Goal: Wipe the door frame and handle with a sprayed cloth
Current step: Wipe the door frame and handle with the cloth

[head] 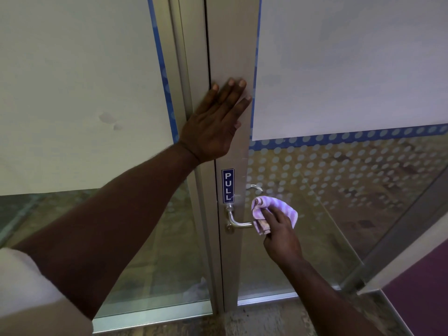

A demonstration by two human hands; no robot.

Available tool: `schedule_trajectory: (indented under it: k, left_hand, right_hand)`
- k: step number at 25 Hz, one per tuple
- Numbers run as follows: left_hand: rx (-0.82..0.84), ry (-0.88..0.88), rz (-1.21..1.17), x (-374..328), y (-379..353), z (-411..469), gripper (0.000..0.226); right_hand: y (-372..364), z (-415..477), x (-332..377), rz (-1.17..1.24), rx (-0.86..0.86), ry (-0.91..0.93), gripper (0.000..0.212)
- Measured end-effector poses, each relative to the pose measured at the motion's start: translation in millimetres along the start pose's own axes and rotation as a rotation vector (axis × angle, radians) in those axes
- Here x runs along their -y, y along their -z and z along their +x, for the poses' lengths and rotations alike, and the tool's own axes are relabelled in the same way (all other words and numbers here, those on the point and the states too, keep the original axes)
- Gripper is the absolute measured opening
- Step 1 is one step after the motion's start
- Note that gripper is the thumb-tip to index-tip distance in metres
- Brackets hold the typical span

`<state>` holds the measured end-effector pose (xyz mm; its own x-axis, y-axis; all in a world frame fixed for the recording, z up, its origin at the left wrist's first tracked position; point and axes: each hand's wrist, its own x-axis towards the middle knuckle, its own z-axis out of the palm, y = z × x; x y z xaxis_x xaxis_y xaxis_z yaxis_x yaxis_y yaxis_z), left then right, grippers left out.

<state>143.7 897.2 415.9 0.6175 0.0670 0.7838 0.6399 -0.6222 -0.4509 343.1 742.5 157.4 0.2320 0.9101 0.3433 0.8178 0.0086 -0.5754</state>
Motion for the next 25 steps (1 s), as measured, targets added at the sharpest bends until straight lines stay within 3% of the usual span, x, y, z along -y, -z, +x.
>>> schedule_trajectory:
  k: [5,9,13,18,25]
  left_hand:
    - [0.007,0.002,0.005,1.1,-1.2,-0.6,0.053]
    - [0.001,0.003,0.001,0.6,-1.2,-0.6,0.053]
    - [0.003,0.003,-0.006,1.5,-1.7,-1.0,0.053]
    - [0.013,0.003,-0.012,1.6,-1.4,-0.4,0.054]
    - [0.021,0.005,-0.026,0.5,0.1,0.1,0.053]
  right_hand:
    - [-16.2,-1.1,6.6,0.503,-0.162,-0.236,0.07]
    - [-26.4,-1.2,10.9,0.964,-0.206,-0.557,0.04]
    - [-37.8,-10.1,17.4,1.295,-0.273,-0.741,0.052]
    - [-50.7,-12.7,42.8,1.549,-0.32,-0.88,0.053]
    - [-71.4,-14.7,86.1,1.626,-0.179,-0.913,0.04]
